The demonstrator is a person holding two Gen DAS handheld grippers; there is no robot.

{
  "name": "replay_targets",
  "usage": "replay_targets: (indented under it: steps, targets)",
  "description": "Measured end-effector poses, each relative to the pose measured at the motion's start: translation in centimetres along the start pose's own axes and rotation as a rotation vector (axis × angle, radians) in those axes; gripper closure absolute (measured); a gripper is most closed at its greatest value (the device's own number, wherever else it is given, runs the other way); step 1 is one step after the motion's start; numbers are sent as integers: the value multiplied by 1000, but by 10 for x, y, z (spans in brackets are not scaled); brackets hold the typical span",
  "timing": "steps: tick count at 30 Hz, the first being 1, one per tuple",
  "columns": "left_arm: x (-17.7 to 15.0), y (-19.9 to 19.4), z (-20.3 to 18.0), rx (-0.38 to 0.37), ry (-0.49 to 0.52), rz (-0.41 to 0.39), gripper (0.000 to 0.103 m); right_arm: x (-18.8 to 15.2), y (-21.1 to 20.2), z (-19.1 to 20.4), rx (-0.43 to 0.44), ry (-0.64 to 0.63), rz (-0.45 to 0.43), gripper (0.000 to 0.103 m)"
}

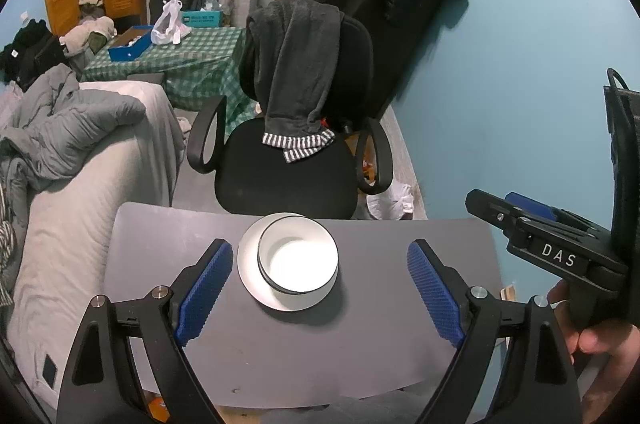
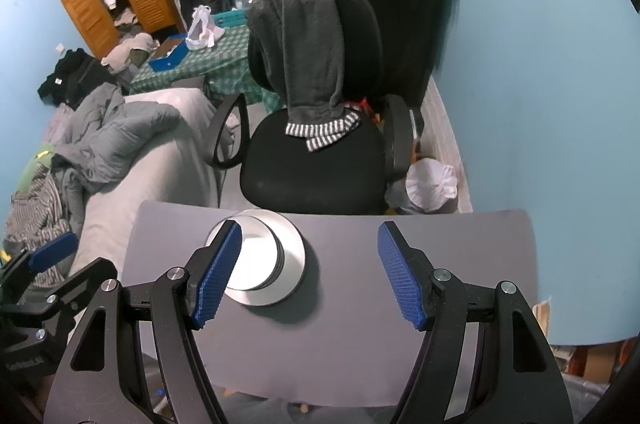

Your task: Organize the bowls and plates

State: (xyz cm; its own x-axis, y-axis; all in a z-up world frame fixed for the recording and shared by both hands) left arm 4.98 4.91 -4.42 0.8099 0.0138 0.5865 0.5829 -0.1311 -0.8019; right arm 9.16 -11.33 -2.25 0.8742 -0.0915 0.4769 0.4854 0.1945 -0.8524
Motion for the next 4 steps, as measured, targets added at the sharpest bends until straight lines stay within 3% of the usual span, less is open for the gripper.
replay_targets:
  steps: [4]
  targets:
    - [-1, -2, 0, -1, -2, -4, 13, -1, 0, 1, 1, -2, 1, 33]
Point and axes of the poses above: each gripper's, at about its wrist camera, not at the fingertips, and y roughly the way its jaws point, z to its left, x to its top, the point moved 9 cm from there along y, roughly the way its jaws point, and after that the axes turned 12 degrees about y, right-handed, at the moved point
